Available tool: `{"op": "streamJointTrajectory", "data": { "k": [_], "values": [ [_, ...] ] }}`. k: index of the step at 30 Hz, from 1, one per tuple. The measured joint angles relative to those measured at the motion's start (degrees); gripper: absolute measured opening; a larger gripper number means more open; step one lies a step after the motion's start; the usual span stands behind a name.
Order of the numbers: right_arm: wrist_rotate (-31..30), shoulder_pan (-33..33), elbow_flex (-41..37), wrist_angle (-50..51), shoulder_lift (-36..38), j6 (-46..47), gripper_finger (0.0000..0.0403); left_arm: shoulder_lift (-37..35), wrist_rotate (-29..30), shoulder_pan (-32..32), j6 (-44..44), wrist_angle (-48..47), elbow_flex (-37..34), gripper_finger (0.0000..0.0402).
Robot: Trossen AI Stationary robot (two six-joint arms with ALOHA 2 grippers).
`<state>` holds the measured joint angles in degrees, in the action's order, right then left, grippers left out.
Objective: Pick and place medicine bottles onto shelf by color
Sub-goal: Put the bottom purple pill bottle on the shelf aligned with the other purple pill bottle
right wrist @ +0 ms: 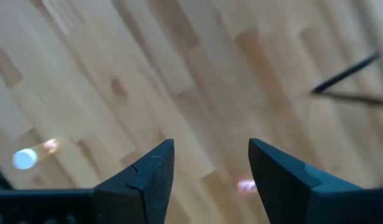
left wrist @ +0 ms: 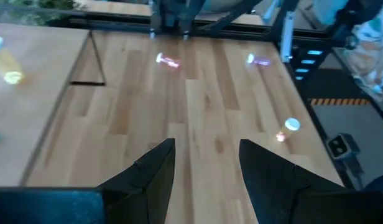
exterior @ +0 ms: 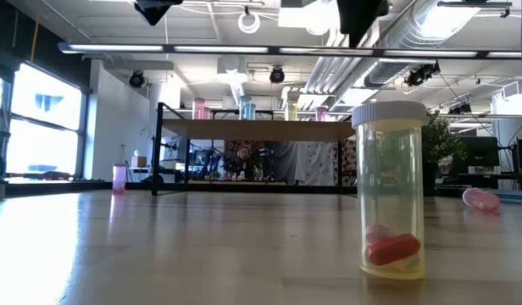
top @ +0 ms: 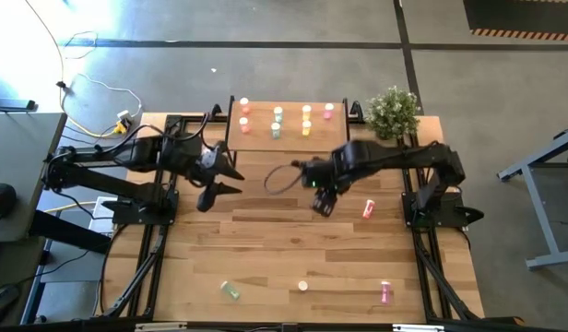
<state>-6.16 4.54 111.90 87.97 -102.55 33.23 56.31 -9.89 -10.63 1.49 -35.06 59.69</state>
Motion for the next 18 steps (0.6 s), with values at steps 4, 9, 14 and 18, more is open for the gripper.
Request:
{"op": "streamJointTrajectory", "data": {
  "k": [4, 9, 14, 18],
  "values": [
    [3.5, 3.8, -4.0, -1.8, 0.4, 7.5, 0.0197, -1.5, 0.0, 2.3, 1.2, 2.2, -2.5, 0.0170],
    [7.3, 8.9, -7.4, -9.0, 0.4, 13.6, 0.0197, -1.9, 0.0, 4.6, 1.4, 2.4, -3.2, 0.0170],
    [6.2, 14.3, -10.3, -16.6, 0.4, 16.8, 0.0197, -1.9, 0.0, 6.3, 2.0, 2.4, -3.2, 0.0170],
    [4.7, 18.0, -12.6, -21.1, 0.4, 18.4, 0.0197, -1.9, 0.0, 6.6, 3.3, 2.4, -3.2, 0.0170]
  ]
}}
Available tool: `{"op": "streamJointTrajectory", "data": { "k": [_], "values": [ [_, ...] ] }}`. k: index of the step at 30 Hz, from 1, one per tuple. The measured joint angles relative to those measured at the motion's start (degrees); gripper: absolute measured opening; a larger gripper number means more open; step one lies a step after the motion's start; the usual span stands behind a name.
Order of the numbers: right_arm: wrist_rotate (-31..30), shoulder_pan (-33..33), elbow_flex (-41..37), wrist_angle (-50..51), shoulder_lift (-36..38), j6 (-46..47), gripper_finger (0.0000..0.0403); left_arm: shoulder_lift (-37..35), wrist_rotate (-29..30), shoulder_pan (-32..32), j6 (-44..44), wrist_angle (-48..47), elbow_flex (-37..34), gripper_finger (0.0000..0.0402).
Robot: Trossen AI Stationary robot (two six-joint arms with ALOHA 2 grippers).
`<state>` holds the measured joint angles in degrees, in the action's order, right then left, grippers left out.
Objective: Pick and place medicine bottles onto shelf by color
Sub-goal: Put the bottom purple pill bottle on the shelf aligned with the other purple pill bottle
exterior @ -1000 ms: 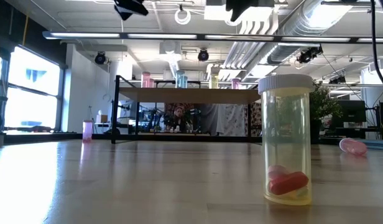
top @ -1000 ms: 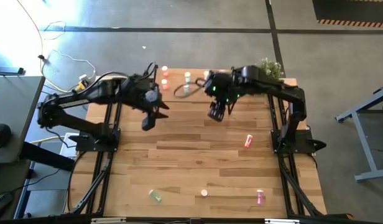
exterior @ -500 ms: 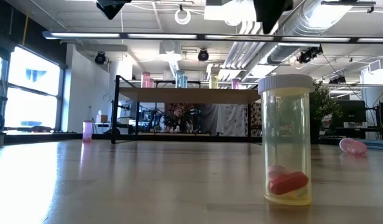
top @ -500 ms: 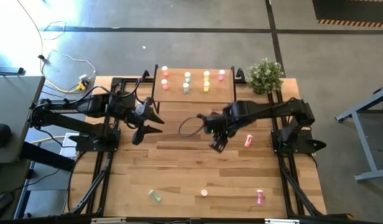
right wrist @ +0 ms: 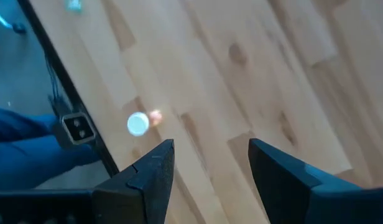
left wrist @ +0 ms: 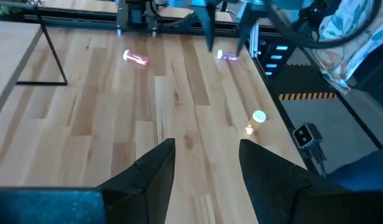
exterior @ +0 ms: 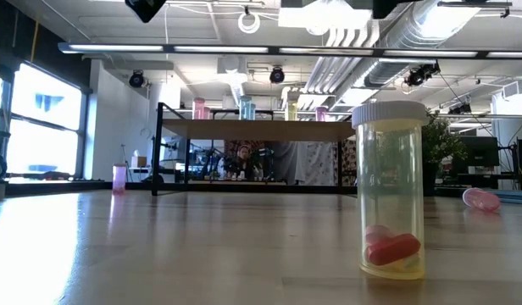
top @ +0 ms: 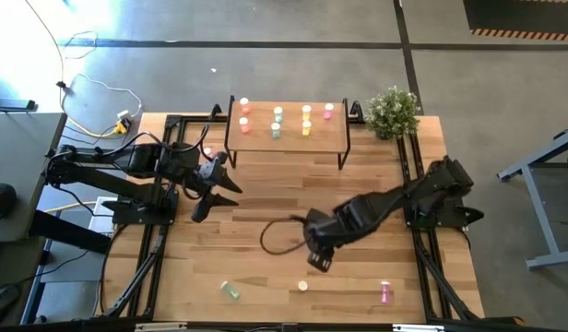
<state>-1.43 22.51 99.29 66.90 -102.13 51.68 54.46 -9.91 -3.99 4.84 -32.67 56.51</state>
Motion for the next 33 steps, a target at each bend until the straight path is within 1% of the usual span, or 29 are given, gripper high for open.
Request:
{"op": "streamJointTrajectory", "data": {
  "k": [4, 8, 11, 15, 18, 23, 29, 33],
  "values": [
    [-0.1, 2.7, -1.8, -0.3, 0.0, 1.1, 0.0197, 0.0, 0.0, 0.0, 2.0, 0.0, 0.0, 0.0170],
    [-2.9, 4.1, -3.4, 5.3, 0.0, 4.7, 0.0197, 0.0, 0.0, 0.0, 2.7, 0.0, 0.0, 0.0170],
    [-3.1, 4.3, -5.2, 9.2, 0.0, 6.4, 0.0197, 0.0, 0.0, 0.0, 3.9, 0.0, 0.0, 0.0170],
    [-0.8, 4.6, -9.9, 9.6, 1.4, 7.0, 0.0197, 0.1, 0.0, 0.0, 5.5, -0.1, 0.0, 0.0170],
    [1.6, 5.2, -15.0, 8.7, 3.7, 9.9, 0.0197, 0.1, 0.3, 0.0, 4.7, -0.2, 0.0, 0.0170],
    [6.1, 7.3, -22.9, 3.4, 9.2, 18.3, 0.0197, 0.1, 2.8, -0.1, 4.0, -0.5, 0.0, 0.0170],
    [6.4, 11.0, -30.0, -2.4, 15.0, 32.3, 0.0197, 0.1, 4.8, -0.1, 5.5, -0.5, 0.0, 0.0170],
    [6.5, 14.2, -33.8, -6.1, 17.3, 41.9, 0.0197, 0.1, 6.4, -0.1, 7.1, -0.5, 0.0, 0.0170]
  ]
}}
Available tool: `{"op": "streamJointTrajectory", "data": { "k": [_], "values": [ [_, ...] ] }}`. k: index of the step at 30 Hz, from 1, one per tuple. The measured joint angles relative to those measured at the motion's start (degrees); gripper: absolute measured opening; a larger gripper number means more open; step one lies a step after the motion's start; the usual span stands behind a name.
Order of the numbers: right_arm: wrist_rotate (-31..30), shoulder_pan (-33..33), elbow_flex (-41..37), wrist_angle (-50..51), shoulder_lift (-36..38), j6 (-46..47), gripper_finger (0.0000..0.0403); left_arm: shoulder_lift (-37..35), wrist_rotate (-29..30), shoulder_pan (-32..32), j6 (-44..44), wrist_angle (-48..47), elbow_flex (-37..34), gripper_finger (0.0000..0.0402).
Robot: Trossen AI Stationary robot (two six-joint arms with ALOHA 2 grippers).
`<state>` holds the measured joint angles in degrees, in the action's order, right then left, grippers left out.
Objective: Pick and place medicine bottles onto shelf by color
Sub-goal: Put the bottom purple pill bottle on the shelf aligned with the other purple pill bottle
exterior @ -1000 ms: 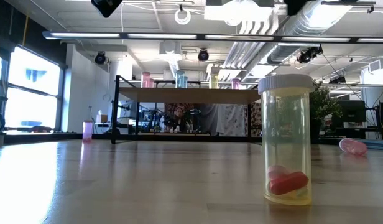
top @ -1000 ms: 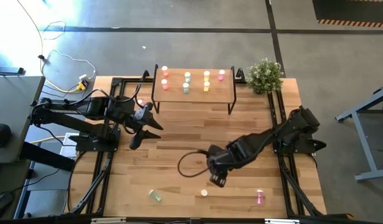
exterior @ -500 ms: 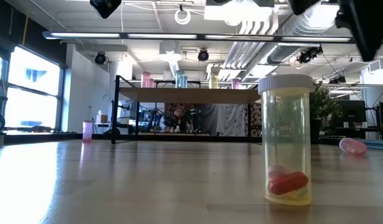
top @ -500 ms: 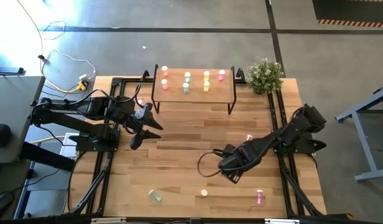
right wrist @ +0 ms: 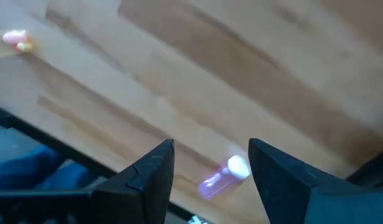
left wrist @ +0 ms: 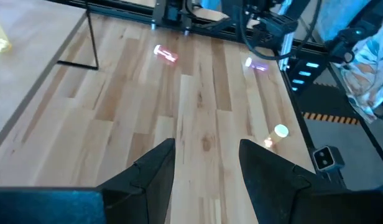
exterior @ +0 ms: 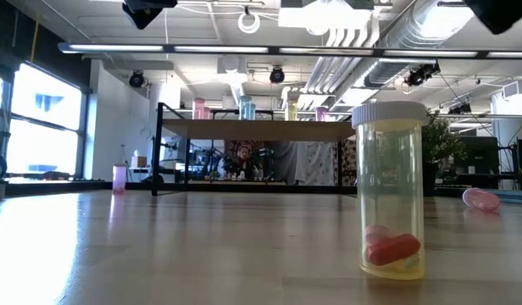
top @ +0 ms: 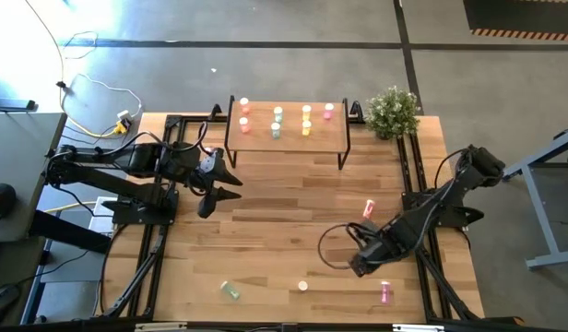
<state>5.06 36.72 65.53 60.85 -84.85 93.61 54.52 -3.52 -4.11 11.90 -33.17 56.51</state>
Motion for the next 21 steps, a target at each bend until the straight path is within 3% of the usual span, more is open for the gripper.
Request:
{"op": "streamJointTrajectory", "data": {
  "k": [12, 21],
  "values": [
    [-3.3, 13.9, -6.5, -12.3, 0.5, 22.5, 0.0197, 0.0, 0.6, 0.0, 3.5, 0.0, 0.0, 0.0172],
    [-8.2, 22.5, -6.8, -12.9, 0.5, 35.7, 0.0197, 0.0, 2.9, 0.0, 5.9, 0.0, 0.0, 0.0202]
  ]
}}
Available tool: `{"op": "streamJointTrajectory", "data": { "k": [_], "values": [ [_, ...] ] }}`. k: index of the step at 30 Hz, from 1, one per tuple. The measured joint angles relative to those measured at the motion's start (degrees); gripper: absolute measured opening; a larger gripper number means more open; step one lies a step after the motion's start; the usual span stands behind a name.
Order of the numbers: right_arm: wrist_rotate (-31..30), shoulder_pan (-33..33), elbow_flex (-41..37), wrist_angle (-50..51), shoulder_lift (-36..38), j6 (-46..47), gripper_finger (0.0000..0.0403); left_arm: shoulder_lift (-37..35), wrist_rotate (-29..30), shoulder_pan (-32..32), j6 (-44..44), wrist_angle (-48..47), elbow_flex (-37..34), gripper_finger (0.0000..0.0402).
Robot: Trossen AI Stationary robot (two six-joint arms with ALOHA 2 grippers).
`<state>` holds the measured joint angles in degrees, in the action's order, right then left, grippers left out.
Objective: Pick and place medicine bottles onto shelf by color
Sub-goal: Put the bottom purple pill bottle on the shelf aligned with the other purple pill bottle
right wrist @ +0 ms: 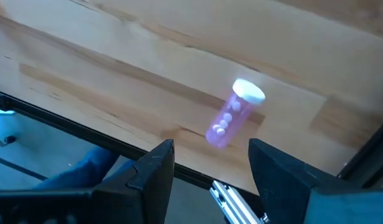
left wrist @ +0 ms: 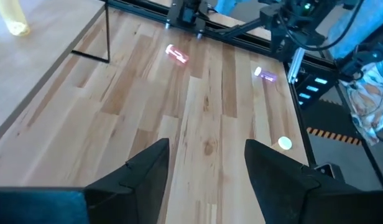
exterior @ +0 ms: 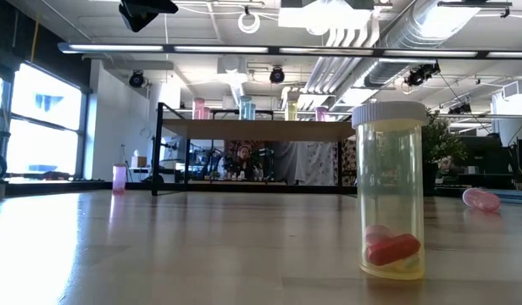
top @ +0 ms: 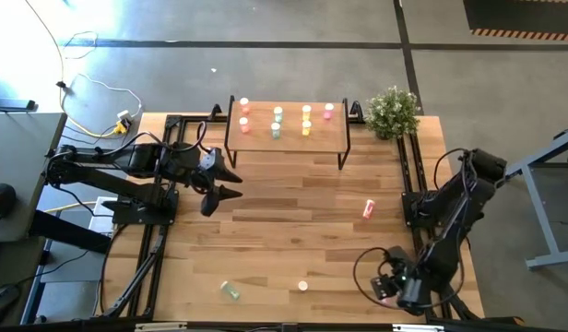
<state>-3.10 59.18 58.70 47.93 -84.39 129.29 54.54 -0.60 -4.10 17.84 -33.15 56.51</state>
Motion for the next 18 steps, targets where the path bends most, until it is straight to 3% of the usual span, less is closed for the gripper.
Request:
{"op": "streamJointTrajectory", "data": {
  "k": [6, 18],
  "values": [
    [-1.0, 3.3, 0.0, -3.4, -3.3, 4.4, 0.0197, 0.0, 0.4, 0.0, 1.5, 0.0, 0.0, 0.0216],
    [0.8, 3.1, 0.0, -10.1, -13.0, 4.8, 0.0197, 0.0, 0.4, 0.0, 1.6, 0.0, 0.0, 0.0214]
  ]
}}
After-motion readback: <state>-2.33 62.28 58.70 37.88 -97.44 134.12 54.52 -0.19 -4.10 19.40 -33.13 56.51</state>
